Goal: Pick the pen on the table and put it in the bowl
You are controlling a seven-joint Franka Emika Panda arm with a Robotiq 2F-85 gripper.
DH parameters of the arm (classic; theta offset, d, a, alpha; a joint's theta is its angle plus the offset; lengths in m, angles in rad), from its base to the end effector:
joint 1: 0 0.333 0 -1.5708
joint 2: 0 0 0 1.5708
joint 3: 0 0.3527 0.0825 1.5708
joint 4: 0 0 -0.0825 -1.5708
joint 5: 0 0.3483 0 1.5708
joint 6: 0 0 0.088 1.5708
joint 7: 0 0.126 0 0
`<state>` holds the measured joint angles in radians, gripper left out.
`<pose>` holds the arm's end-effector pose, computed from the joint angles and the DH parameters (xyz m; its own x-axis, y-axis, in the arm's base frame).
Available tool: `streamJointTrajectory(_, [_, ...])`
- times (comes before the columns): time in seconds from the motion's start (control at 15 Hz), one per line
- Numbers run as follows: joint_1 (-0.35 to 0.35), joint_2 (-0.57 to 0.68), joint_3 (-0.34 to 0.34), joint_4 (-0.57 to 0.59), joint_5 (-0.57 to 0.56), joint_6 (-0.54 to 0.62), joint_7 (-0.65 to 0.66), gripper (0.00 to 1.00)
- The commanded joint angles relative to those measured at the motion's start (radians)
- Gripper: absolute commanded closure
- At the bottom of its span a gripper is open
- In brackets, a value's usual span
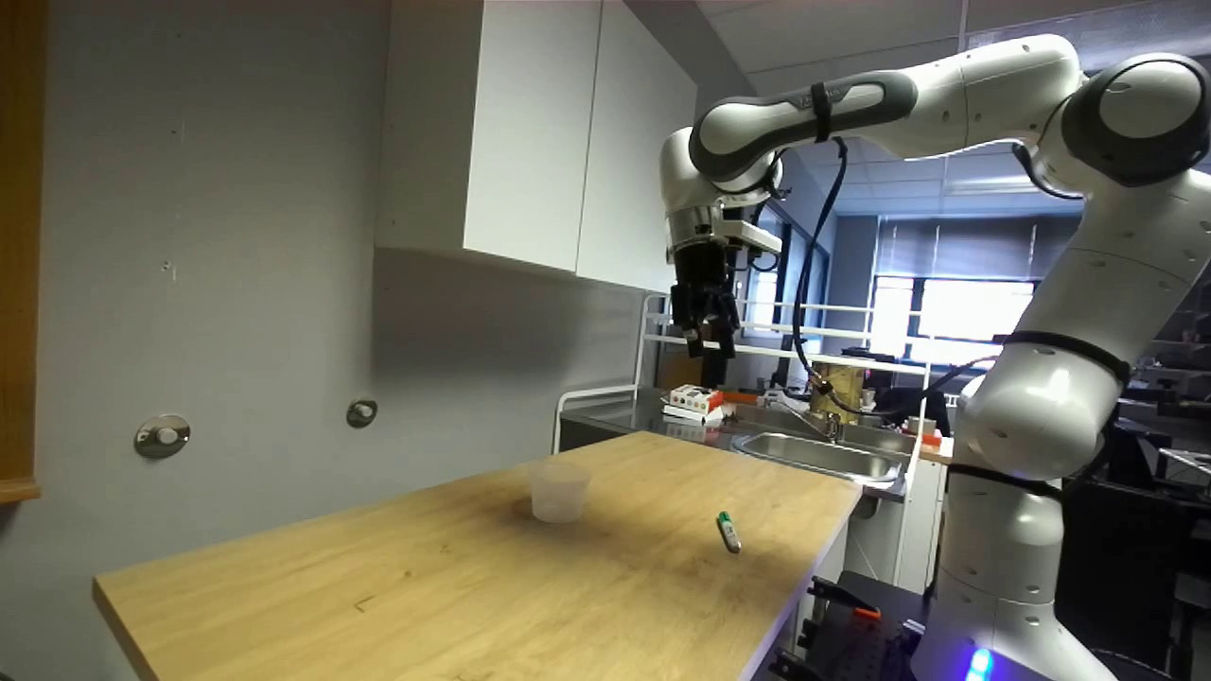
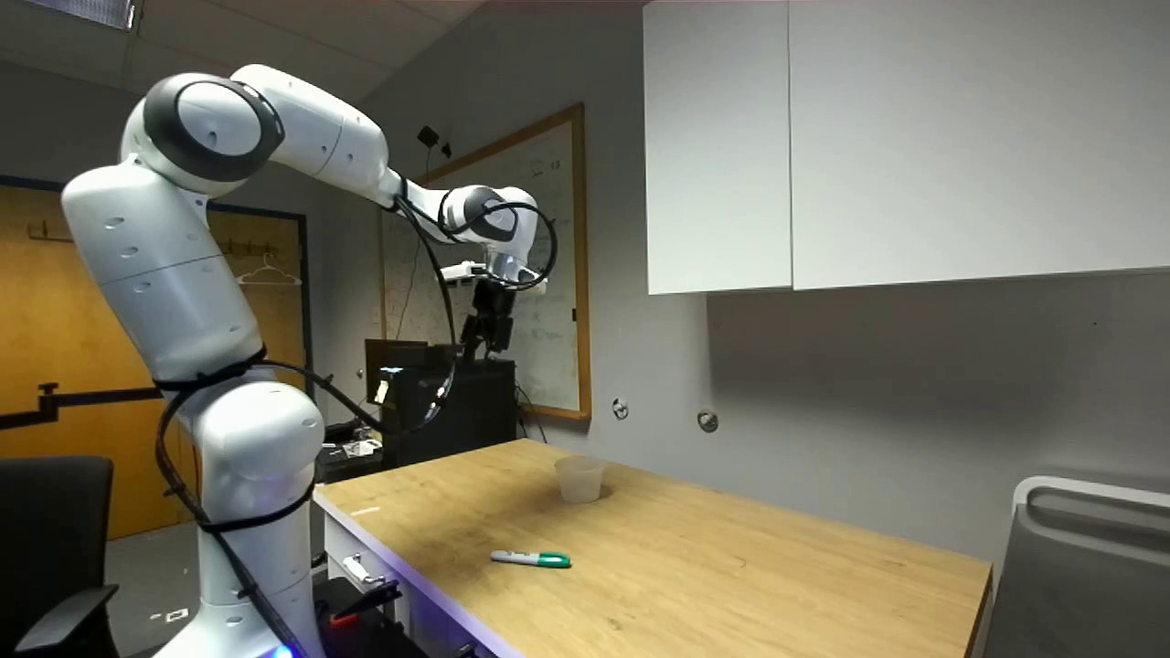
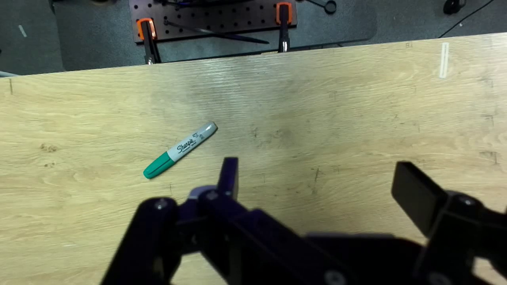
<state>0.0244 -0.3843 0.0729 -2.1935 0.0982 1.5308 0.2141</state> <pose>0.3493 0.0507 0.5433 0.9502 -0.1287 -0.2837 -0.1365 -0.9906 -0.0080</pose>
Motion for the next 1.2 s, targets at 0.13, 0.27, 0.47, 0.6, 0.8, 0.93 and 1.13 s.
streamJointTrajectory(0.13, [-0.004,0.002,0.002,0.003,0.001,-0.001,0.006,0.0])
streamJointTrajectory(0.27, [-0.009,0.007,0.001,0.003,0.0,0.004,0.017,0.0])
streamJointTrajectory(0.47, [-0.019,0.02,-0.008,0.002,0.01,0.016,0.027,0.0])
streamJointTrajectory(0.6, [-0.027,0.029,-0.017,-0.002,0.017,0.034,0.036,0.0])
streamJointTrajectory(0.8, [-0.047,0.041,-0.032,-0.015,0.034,0.075,0.061,0.0])
streamJointTrajectory(0.93, [-0.06,0.05,-0.042,-0.027,0.049,0.104,0.082,0.0])
streamJointTrajectory(1.13, [-0.077,0.066,-0.056,-0.049,0.066,0.151,0.113,0.0])
